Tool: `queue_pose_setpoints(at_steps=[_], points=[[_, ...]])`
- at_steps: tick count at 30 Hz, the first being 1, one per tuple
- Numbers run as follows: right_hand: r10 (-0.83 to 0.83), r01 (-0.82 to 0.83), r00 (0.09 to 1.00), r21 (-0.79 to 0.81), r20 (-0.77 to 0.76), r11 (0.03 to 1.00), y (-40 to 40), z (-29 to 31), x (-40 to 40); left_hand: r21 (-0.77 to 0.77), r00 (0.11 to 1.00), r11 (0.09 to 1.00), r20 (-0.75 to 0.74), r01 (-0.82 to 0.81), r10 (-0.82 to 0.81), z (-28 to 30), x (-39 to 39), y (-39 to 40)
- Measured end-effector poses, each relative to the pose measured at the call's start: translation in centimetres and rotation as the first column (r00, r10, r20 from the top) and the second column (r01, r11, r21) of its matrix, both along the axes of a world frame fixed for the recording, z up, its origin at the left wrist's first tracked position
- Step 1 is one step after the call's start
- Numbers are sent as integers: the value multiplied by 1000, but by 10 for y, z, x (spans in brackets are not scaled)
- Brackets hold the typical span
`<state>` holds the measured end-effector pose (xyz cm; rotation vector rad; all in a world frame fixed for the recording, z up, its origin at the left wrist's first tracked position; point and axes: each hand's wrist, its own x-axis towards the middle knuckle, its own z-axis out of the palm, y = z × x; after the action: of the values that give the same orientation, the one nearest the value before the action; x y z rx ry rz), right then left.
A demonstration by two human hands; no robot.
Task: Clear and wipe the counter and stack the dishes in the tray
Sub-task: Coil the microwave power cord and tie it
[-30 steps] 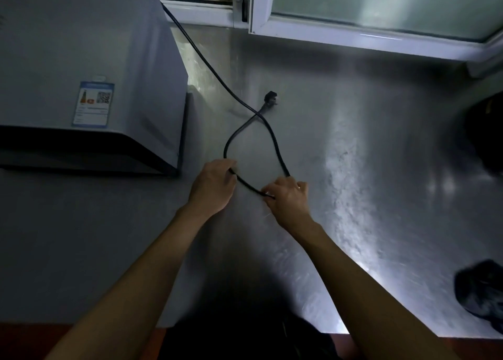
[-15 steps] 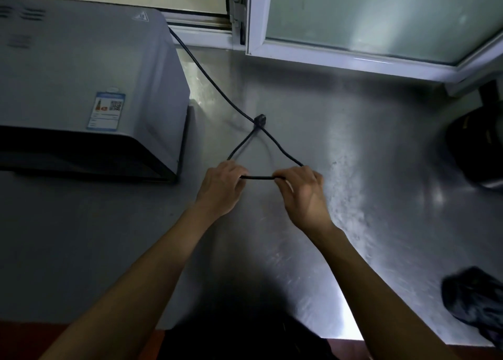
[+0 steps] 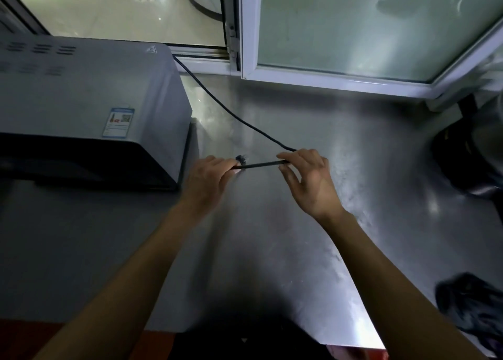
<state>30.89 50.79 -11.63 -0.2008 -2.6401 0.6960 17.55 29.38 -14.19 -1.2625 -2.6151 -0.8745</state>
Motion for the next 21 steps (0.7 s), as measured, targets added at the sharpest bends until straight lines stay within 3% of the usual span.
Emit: queue_pose_setpoints(at_steps=[5, 9, 13, 16, 21], points=[[-41, 38, 997, -58, -62, 998, 25, 16, -14, 105, 999, 993, -17, -48, 50, 42, 6, 10], [-69, 68, 998, -61, -9, 996, 37, 19, -27, 95, 994, 990, 40, -106, 103, 58, 8, 10], [-43, 60, 997, -254, 70, 965, 33, 31, -39, 71, 984, 984, 74, -165, 160, 63, 0, 1], [-53, 51, 999, -351, 5, 935, 28, 48, -48, 96, 979, 980, 126, -174, 162, 70, -14, -4], [-76, 46, 994, -335, -77, 941, 23, 79, -67, 172, 973, 968, 174, -184, 154, 82, -37, -8]])
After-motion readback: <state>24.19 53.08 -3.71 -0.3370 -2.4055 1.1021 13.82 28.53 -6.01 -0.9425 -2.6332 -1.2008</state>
